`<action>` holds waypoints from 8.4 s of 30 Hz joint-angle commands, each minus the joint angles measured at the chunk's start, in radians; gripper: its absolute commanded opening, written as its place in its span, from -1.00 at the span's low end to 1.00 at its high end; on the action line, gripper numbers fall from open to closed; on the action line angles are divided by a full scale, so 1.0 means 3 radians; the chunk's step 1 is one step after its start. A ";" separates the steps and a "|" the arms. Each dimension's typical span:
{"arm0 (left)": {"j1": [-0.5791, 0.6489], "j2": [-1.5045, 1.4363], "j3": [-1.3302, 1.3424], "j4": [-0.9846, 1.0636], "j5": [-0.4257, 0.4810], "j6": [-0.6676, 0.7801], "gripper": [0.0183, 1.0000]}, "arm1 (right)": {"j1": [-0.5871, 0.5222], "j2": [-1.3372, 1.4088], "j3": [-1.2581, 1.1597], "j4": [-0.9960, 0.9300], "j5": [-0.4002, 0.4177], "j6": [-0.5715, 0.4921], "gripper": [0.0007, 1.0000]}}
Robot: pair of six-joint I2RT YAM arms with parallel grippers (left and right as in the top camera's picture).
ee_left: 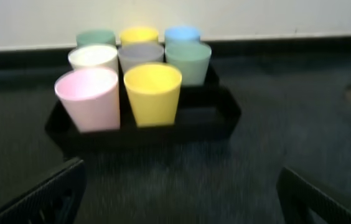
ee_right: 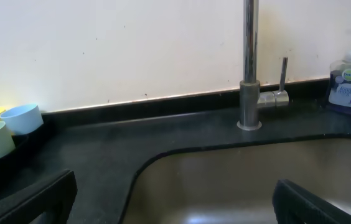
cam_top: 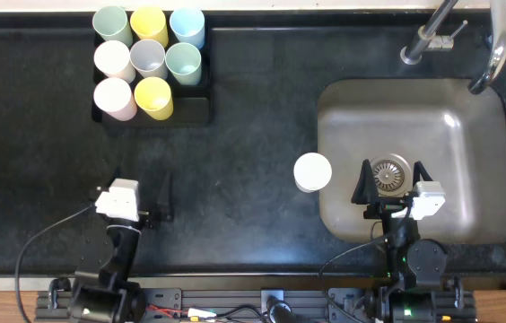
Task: Store Cups
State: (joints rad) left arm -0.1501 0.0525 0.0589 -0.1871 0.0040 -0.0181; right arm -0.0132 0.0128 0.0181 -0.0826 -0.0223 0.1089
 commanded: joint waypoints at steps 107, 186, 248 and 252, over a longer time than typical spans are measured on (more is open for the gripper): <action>-0.0050 -0.0165 -0.0170 0.0347 -0.0017 0.0072 1.00 | 0.0871 0.5090 0.3766 -0.3184 -0.0037 -0.1044 0.97; -0.0050 -0.0165 -0.0170 0.0347 -0.0018 0.0072 1.00 | 0.2338 0.8366 0.8999 -0.4395 0.0046 -0.1199 -0.92; -0.0050 -0.0165 -0.0170 0.0347 -0.0018 0.0072 1.00 | 0.2279 0.8125 0.9004 -0.4255 0.0340 -0.1242 1.00; -0.0050 -0.0165 -0.0170 0.0347 -0.0018 0.0072 1.00 | 0.2185 0.7907 0.9004 -0.4164 0.0365 -0.1132 1.00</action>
State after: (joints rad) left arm -0.1577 0.0120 0.0109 -0.0818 0.0029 -0.0177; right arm 0.6731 2.5046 2.6949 -1.3476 0.0711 -0.2581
